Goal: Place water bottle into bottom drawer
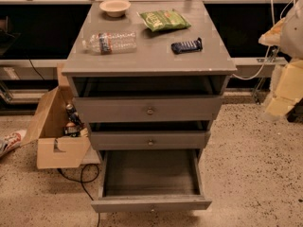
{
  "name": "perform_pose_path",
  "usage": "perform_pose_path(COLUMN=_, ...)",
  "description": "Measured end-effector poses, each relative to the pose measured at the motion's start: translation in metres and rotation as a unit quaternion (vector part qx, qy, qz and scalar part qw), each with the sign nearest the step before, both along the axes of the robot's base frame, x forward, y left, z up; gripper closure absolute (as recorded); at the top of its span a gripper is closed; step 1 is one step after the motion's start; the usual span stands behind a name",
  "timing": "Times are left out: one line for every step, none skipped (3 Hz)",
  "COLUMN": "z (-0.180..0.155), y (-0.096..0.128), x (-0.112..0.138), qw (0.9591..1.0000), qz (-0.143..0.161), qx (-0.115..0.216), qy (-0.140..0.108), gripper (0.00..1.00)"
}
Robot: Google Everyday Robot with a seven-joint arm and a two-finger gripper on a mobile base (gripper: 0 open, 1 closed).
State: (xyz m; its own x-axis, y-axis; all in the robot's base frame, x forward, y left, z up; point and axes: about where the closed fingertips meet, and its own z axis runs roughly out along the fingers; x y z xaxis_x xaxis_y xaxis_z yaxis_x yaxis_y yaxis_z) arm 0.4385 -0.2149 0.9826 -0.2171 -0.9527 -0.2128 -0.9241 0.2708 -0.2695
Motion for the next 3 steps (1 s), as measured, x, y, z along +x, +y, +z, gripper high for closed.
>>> perform_pose_path(z=0.0, y=0.0, x=0.0, qw=1.0, qz=0.0, qx=0.0, qy=0.0, gripper=0.0)
perform_pose_path(z=0.004, y=0.007, x=0.013, qw=0.9995, qz=0.015, qx=0.018, qy=-0.02, gripper=0.0)
perform_pose_path(z=0.002, y=0.032, x=0.06, qw=0.9956, qz=0.064, qx=0.054, qy=-0.043, gripper=0.0)
